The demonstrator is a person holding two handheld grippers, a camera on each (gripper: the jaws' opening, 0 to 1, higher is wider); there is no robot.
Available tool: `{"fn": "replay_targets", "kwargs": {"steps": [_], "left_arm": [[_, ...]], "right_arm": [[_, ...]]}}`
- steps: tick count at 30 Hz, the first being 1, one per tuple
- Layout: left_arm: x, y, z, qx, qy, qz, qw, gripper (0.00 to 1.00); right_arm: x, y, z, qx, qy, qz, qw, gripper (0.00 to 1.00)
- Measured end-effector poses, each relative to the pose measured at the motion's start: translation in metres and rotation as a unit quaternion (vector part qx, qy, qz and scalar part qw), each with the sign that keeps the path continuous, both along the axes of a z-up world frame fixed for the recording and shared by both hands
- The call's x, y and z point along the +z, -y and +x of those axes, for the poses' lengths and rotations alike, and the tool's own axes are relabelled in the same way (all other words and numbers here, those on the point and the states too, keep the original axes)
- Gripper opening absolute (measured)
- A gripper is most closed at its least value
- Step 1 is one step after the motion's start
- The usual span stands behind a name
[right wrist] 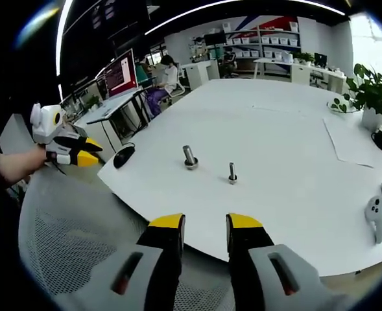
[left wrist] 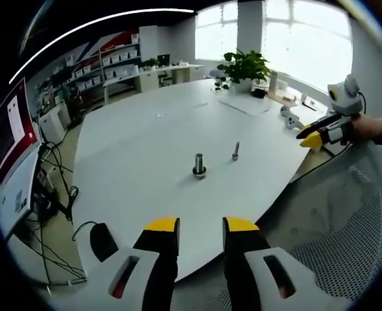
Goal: Place the washer onto the threaded stud by aligning its center hole with the stud, sliding it down to the base, and recovering from edge contact or off-axis alignment until the washer reaches the visible bottom stop.
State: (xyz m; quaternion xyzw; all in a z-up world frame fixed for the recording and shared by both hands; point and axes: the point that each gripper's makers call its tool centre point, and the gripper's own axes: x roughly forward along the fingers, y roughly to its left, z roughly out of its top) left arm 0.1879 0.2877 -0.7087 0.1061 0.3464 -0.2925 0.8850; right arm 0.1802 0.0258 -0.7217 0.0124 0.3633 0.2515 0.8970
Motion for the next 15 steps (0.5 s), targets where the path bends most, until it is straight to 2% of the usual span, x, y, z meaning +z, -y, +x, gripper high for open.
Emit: {"fn": "replay_targets", "kwargs": {"steps": [8, 15], "left_arm": [[-0.0017, -0.0001, -0.0007, -0.002, -0.002, 0.006, 1.0000, 0.24], [-0.0035, 0.0002, -0.0030, -0.005, -0.004, 0.013, 0.9999, 0.24]], "right_arm": [[0.0009, -0.0013, 0.0000, 0.001, 0.001, 0.005, 1.0000, 0.28], [0.0001, -0.0048, -0.0020, 0.017, 0.004, -0.006, 0.9998, 0.28]]}}
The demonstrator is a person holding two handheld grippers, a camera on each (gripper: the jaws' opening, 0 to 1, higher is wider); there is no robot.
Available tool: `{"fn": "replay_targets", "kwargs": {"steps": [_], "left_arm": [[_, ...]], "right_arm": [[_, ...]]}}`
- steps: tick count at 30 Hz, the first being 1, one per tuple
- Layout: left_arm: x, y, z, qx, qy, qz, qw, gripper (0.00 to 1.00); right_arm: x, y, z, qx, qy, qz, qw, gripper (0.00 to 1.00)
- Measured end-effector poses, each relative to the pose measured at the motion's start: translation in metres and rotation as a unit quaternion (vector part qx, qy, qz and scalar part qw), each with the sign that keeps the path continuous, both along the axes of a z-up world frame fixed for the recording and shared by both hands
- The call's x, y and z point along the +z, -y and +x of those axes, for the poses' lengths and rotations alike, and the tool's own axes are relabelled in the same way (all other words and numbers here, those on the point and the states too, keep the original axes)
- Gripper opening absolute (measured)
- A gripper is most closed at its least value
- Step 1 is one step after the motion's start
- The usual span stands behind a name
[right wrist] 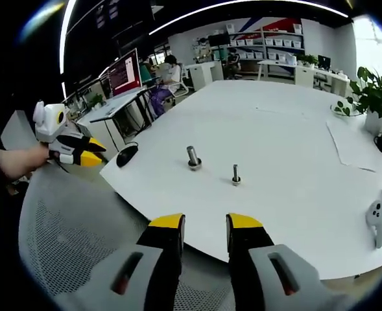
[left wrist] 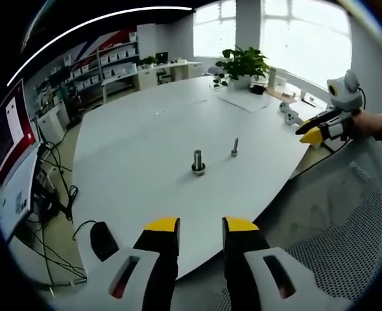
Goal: Place the washer onto the threaded stud by aligning its center hole with the stud, sliding it down to the base, and recovering from edge contact or off-axis alignment until the washer reaches the visible bottom stop.
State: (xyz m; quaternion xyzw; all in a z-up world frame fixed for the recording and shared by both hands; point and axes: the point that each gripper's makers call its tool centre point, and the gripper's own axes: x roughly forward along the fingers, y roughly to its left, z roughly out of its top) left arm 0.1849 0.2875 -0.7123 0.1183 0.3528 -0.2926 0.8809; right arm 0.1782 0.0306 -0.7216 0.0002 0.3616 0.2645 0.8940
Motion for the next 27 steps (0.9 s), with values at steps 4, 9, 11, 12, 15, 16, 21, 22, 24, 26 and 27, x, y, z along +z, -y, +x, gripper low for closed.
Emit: {"fn": "replay_targets", "kwargs": {"steps": [4, 9, 11, 12, 15, 16, 21, 22, 24, 26, 27], "left_arm": [[0.0015, -0.0007, 0.0017, 0.003, 0.001, -0.006, 1.0000, 0.24], [-0.0002, 0.0004, 0.0002, 0.000, -0.002, -0.001, 1.0000, 0.24], [-0.0002, 0.0005, 0.0006, -0.001, -0.002, 0.001, 1.0000, 0.24], [-0.0003, 0.0002, 0.0006, 0.000, -0.002, 0.001, 1.0000, 0.24], [-0.0003, -0.0024, 0.0004, 0.004, 0.000, 0.002, 1.0000, 0.23], [-0.0003, -0.0033, 0.0004, 0.006, 0.000, 0.002, 1.0000, 0.23], [0.0006, -0.0023, 0.0024, 0.006, 0.002, 0.001, 1.0000, 0.23], [0.0005, -0.0024, 0.0020, 0.005, 0.002, 0.000, 1.0000, 0.23], [-0.0003, -0.0026, 0.0008, 0.004, 0.001, 0.001, 1.0000, 0.23], [0.0000, -0.0016, -0.0001, 0.002, 0.000, 0.001, 1.0000, 0.23], [-0.0002, -0.0011, 0.0005, 0.000, 0.001, 0.001, 1.0000, 0.23]], "right_arm": [[0.0007, 0.0011, 0.0011, -0.004, 0.000, 0.002, 1.0000, 0.28], [-0.0005, 0.0013, -0.0001, -0.004, -0.003, 0.003, 1.0000, 0.28], [0.0001, 0.0015, 0.0007, -0.005, -0.002, 0.005, 1.0000, 0.28], [0.0004, 0.0008, 0.0006, -0.004, -0.002, 0.005, 1.0000, 0.28], [-0.0001, -0.0060, -0.0024, 0.018, 0.003, -0.005, 0.9998, 0.28], [-0.0004, -0.0063, -0.0026, 0.019, 0.002, -0.006, 0.9998, 0.28], [-0.0017, -0.0049, -0.0022, 0.020, -0.003, -0.005, 0.9998, 0.28], [-0.0023, -0.0046, -0.0026, 0.019, -0.005, -0.006, 0.9998, 0.28], [-0.0033, -0.0045, -0.0035, 0.019, -0.006, -0.008, 0.9998, 0.28], [-0.0037, -0.0041, -0.0039, 0.019, -0.007, -0.010, 0.9997, 0.28], [-0.0043, -0.0036, -0.0039, 0.019, -0.009, -0.011, 0.9997, 0.28]]}}
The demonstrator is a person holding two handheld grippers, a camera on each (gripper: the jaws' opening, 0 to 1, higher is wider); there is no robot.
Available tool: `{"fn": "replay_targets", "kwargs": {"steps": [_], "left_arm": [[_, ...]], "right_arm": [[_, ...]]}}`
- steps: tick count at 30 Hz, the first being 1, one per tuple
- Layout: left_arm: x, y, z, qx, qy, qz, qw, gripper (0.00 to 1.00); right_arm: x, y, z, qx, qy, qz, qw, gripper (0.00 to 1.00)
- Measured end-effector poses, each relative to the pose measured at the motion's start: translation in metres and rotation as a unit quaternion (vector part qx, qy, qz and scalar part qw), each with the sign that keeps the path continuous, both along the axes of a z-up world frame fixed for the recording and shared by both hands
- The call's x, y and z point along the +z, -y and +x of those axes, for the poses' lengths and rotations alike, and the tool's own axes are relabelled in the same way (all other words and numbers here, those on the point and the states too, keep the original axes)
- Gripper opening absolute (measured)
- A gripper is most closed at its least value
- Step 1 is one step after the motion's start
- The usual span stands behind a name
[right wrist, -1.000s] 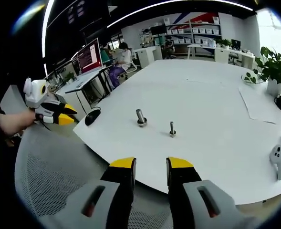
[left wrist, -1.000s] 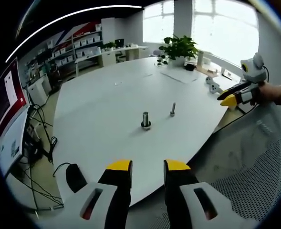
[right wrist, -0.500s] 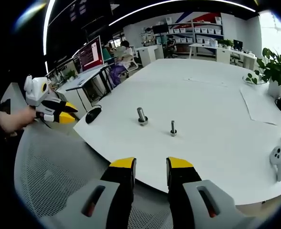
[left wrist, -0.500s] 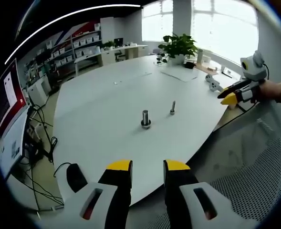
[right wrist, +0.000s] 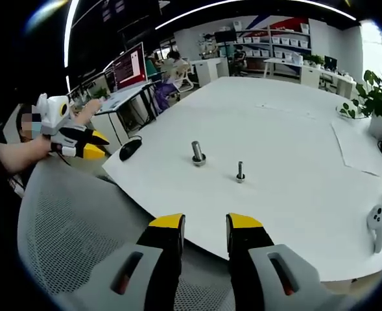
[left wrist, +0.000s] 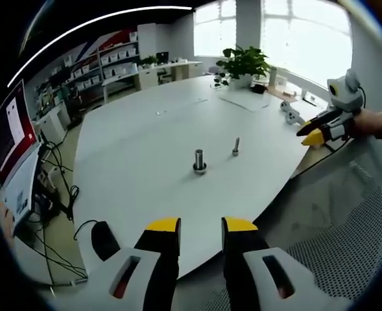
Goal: Place the washer onto the threaded stud by aligning its center hole with the stud, sliding it down to the base, and recovering from edge contact or off-axis alignment until the washer reaches the visible bottom stop.
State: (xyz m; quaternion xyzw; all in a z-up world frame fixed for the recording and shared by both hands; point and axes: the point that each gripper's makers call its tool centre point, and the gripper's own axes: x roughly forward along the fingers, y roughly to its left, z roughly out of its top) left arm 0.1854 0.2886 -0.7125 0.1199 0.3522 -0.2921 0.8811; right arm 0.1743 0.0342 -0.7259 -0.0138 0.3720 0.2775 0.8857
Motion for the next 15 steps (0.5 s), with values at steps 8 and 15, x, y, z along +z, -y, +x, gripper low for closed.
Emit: {"fn": "replay_targets", "kwargs": {"steps": [8, 15], "left_arm": [[0.0000, 0.0031, -0.0023, -0.012, -0.001, 0.001, 0.9999, 0.22], [0.0013, 0.0083, -0.0049, -0.024, -0.002, -0.007, 0.9997, 0.22]], "right_arm": [[0.0010, -0.0016, -0.0002, 0.005, 0.003, -0.002, 1.0000, 0.28], [-0.0009, 0.0015, -0.0003, -0.007, -0.004, 0.001, 1.0000, 0.28]]}}
